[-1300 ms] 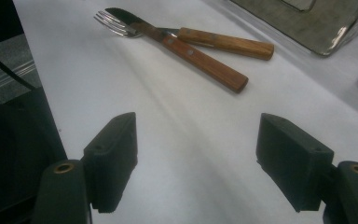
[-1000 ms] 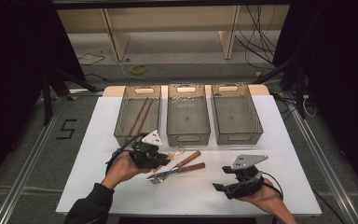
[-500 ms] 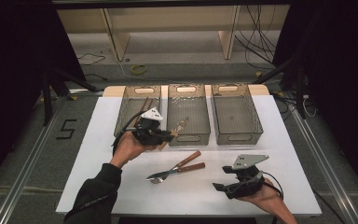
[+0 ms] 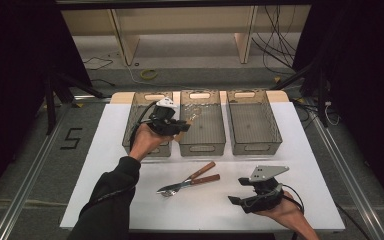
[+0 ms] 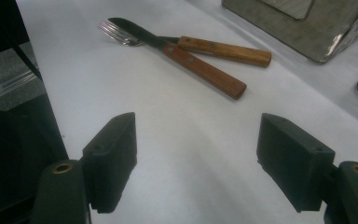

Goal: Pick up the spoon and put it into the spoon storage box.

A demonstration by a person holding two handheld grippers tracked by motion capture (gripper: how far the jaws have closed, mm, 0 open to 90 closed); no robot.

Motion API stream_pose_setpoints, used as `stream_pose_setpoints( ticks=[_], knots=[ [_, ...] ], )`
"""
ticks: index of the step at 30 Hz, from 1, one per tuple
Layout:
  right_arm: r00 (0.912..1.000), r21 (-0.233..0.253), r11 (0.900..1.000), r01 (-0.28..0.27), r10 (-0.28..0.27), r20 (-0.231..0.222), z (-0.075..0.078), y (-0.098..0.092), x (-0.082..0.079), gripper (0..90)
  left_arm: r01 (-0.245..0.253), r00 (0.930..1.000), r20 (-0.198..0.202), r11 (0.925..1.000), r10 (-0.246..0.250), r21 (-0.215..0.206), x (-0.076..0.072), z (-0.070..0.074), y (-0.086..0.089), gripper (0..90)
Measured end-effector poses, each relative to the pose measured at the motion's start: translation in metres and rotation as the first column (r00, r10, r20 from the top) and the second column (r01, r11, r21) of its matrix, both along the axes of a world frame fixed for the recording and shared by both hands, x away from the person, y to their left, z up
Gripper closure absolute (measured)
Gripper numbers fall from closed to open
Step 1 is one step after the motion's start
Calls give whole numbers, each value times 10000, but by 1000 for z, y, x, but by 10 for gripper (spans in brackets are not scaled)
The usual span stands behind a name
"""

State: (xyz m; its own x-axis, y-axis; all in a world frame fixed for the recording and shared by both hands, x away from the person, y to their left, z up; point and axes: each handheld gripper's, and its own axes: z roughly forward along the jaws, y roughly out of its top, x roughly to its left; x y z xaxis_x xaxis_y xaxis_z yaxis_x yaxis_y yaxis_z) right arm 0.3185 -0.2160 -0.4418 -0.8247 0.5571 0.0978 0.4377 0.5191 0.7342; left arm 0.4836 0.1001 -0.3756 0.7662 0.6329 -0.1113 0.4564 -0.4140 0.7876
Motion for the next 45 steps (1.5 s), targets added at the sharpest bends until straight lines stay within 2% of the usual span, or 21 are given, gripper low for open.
stream_pose_setpoints(
  ticks=[6, 8, 10, 17, 19, 27, 33, 36, 45],
  knots=[
    [10000, 1, 10000, -4, 4, 17, 0, -1, 0, 295, -365, 9992, -149, 9992, 363, -138, 14, -2, -2, 773],
    [10000, 4, 10000, -18, 18, 33, -1, -1, 0, 295, -478, 9985, -273, 9983, 469, -322, 19, -4, -3, 773],
    [10000, 4, 10000, -24, 24, 28, -1, 0, 0, 295, -515, 9983, -274, 9984, 508, -229, 23, -5, -6, 772],
    [10000, 0, 10000, -51, 51, 32, -1, -1, 0, 295, -730, 9966, -410, 9965, 714, -406, 33, -10, -9, 772],
    [10000, 6, 10000, -41, 41, 37, -1, -1, 0, 295, -752, 9961, -495, 9957, 725, -548, 34, -12, -9, 772],
    [10000, 13, 10000, -69, 69, 37, -1, 0, -1, 295, -1086, 9924, -662, 9917, 1041, -683, 38, -19, -12, 770],
    [10000, 21, 10000, -57, 57, 4, -1, 0, -1, 295, -998, 9923, -802, 9929, 945, -652, 39, -23, -17, 768],
    [10000, 6, 10000, -49, 49, 6, -1, -1, -1, 295, -978, 9919, -859, 9941, 936, -461, 39, -27, -19, 768],
    [10000, 10, 10000, -42, 42, 6, -1, -1, -1, 295, -1142, 9876, -1151, 9918, 1072, -567, 41, -35, -21, 762]
  ],
)
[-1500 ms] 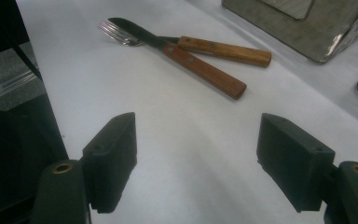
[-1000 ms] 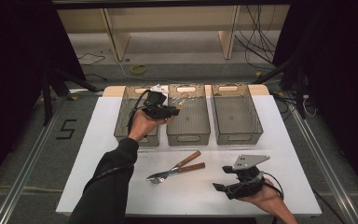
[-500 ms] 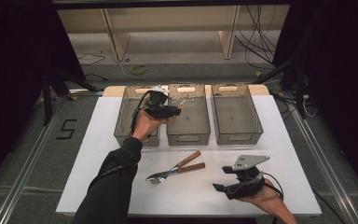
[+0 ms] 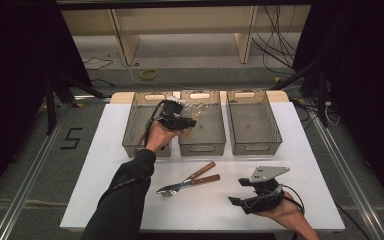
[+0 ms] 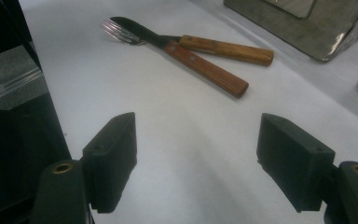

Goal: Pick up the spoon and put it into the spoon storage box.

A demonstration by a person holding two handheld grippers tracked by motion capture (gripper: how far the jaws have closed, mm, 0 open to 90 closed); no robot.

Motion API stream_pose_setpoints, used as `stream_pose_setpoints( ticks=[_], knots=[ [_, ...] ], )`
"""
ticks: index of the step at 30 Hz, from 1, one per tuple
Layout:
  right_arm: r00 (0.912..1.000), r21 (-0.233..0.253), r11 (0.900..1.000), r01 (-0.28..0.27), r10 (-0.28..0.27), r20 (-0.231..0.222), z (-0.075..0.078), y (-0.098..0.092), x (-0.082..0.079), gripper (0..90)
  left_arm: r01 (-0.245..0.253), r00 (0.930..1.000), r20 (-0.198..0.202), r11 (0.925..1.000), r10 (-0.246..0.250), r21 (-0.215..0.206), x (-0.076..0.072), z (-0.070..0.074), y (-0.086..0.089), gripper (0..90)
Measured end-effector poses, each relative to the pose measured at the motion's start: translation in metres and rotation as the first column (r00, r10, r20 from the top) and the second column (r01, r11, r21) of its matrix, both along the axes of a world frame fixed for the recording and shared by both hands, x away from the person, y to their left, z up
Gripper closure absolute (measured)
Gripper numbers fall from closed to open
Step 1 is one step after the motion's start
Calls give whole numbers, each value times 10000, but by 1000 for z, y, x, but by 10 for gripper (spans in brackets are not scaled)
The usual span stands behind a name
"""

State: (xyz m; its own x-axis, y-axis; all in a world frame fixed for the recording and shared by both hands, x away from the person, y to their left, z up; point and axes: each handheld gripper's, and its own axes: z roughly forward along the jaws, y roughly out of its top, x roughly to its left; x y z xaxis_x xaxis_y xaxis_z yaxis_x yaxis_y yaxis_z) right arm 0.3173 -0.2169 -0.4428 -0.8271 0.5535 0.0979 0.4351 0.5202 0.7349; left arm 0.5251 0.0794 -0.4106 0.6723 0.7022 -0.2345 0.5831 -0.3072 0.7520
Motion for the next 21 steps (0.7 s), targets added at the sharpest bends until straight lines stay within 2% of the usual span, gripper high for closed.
stream_pose_setpoints(
  ticks=[3, 5, 7, 10, 12, 21],
  knots=[
    [10000, 1, 10000, -1, 1, -17, 0, 0, 0, 295, 58, 9999, -100, 10000, -58, 43, 0, -1, 0, 747],
    [10000, 3, 10000, -4, 4, -8, 0, 0, 0, 295, 48, 9999, -109, 10000, -47, 81, 0, -1, 0, 698],
    [10000, 26, 10000, 5, -5, 6, 0, 0, 0, 295, -51, 9999, -146, 9999, 49, -141, 0, 0, 3, 643],
    [10000, 4, 10000, 23, -23, -9, 0, 0, 0, 295, -98, 9998, -196, 9999, 96, -138, -1, 3, 6, 568],
    [10000, 14, 10000, 11, -11, -7, 0, 0, 0, 295, -164, 9996, -217, 9995, 158, -286, -3, 6, 8, 535],
    [10000, 54, 10000, 28, -28, 48, 1, 0, -1, 295, 32, 9998, -177, 9975, -45, -712, -21, 11, 24, 371]
  ],
)
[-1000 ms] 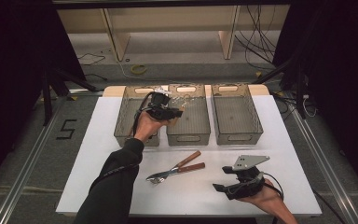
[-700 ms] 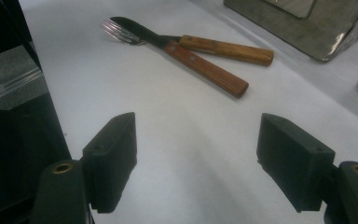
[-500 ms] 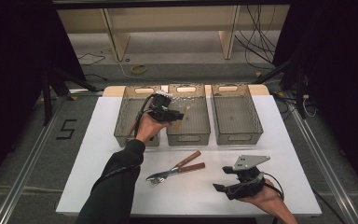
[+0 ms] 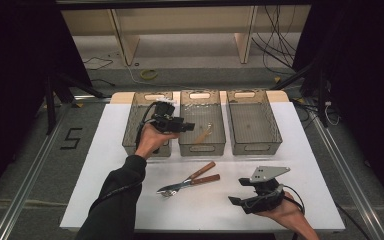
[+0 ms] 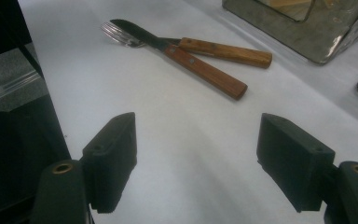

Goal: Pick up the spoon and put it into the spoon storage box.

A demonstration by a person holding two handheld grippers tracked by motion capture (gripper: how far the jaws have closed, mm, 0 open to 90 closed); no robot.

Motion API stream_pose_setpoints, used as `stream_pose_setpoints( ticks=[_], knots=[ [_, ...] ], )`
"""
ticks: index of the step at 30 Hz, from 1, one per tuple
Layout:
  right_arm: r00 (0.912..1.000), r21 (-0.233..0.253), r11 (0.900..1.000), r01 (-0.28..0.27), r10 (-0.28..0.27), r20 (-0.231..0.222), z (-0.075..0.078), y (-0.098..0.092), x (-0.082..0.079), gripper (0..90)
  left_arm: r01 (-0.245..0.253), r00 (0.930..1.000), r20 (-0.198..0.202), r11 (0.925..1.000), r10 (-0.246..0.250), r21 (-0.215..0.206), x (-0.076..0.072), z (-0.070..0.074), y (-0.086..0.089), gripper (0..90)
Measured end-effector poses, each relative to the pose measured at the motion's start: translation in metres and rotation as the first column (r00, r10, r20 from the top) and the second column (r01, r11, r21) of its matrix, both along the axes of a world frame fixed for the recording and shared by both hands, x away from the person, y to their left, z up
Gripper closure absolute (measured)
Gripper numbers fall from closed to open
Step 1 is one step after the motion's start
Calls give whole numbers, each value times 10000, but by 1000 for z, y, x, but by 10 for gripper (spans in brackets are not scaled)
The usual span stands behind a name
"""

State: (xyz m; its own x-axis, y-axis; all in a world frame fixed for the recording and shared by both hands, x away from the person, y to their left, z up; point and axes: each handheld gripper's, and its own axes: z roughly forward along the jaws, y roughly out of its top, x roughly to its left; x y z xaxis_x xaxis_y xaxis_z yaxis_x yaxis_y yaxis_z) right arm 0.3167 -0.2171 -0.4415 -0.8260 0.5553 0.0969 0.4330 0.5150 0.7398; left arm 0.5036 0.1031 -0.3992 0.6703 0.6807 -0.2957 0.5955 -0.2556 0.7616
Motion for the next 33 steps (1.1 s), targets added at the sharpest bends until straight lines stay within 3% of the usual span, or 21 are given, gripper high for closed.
stream_pose_setpoints(
  ticks=[6, 14, 19, 27, 33],
  knots=[
    [10000, 27, 10000, -64, 63, 71, 1, 2, 0, 295, 79, 9998, 170, 9983, -69, -583, -22, 2, 20, 309],
    [9996, -80, 9998, -192, 193, 210, 6, 7, 3, 295, 453, 9951, 898, 9975, -403, -545, -51, 4, 38, 271],
    [9988, -328, 9987, -395, 404, 289, 9, 15, 9, 295, 507, 9925, 1143, 9974, -445, -518, -68, -2, 46, 247],
    [9939, -823, 9920, -960, 1000, 457, 16, 37, 22, 295, 673, 9869, 1517, 9945, -546, -799, -89, -9, 51, 238],
    [9890, -1249, 9834, -1319, 1390, 499, 20, 52, 30, 296, 762, 9810, 1841, 9940, -608, -781, -107, -13, 54, 227]
  ],
)
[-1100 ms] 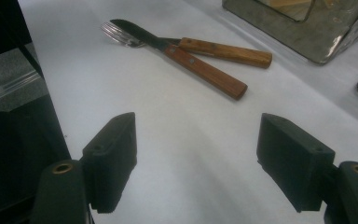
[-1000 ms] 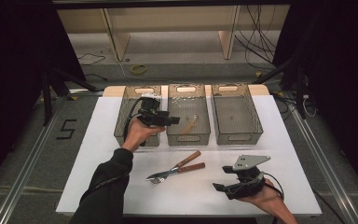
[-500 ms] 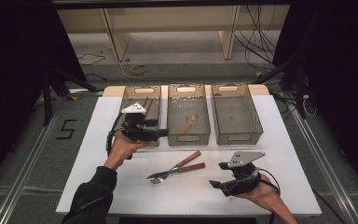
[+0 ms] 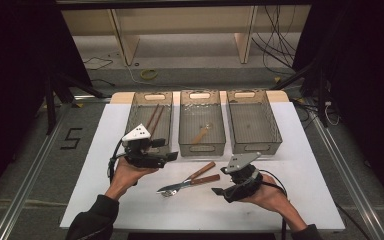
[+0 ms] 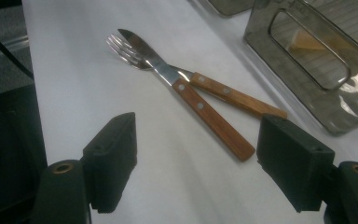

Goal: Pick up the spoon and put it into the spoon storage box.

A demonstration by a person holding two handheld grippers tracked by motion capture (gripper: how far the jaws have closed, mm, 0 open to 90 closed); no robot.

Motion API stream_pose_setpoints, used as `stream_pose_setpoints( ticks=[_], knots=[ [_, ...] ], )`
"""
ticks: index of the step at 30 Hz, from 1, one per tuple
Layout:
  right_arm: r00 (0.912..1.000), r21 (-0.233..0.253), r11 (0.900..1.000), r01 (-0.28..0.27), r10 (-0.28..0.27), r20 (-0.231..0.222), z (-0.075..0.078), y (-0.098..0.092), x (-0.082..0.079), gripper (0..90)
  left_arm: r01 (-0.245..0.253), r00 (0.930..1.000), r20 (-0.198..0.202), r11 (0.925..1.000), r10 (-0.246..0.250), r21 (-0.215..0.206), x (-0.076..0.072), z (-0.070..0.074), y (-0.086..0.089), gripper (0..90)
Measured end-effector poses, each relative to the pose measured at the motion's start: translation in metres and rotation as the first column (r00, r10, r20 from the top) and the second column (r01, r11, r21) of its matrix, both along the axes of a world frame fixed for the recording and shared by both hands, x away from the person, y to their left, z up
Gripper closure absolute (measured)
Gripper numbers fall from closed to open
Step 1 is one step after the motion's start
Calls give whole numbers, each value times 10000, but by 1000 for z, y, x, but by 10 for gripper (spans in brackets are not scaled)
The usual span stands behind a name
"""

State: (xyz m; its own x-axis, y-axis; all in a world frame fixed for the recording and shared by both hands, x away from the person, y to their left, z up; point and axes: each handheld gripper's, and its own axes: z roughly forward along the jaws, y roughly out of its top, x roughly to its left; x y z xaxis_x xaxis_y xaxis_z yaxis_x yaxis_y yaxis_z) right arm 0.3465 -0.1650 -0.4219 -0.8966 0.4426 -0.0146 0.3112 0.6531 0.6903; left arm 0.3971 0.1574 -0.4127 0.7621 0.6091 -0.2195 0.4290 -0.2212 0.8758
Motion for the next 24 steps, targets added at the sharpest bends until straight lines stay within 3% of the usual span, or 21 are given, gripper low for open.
stream_pose_setpoints(
  ticks=[4, 9, 16, 20, 24],
  knots=[
    [9994, -450, 9984, -346, 349, 73, 1, 10, 4, 302, -5, 9999, 105, 10000, 5, 65, -9, -6, 7, 219],
    [9956, -1128, 9895, -906, 925, 116, -1, 23, 11, 308, -212, 9997, 120, 9998, 213, -34, -20, -14, 17, 221],
    [9933, -1804, 9769, -1143, 1158, -19, -10, 37, 23, 321, -281, 9992, 272, 9995, 285, -137, -32, -28, 19, 228],
    [9916, -1965, 9720, -1286, 1290, -105, -13, 42, 28, 331, -195, 9990, 405, 9997, 200, -131, -39, -30, 18, 226],
    [9907, -2063, 9690, -1363, 1342, -242, -14, 48, 32, 344, -108, 9981, 609, 9998, 97, 179, -42, -34, 20, 226]
  ],
)
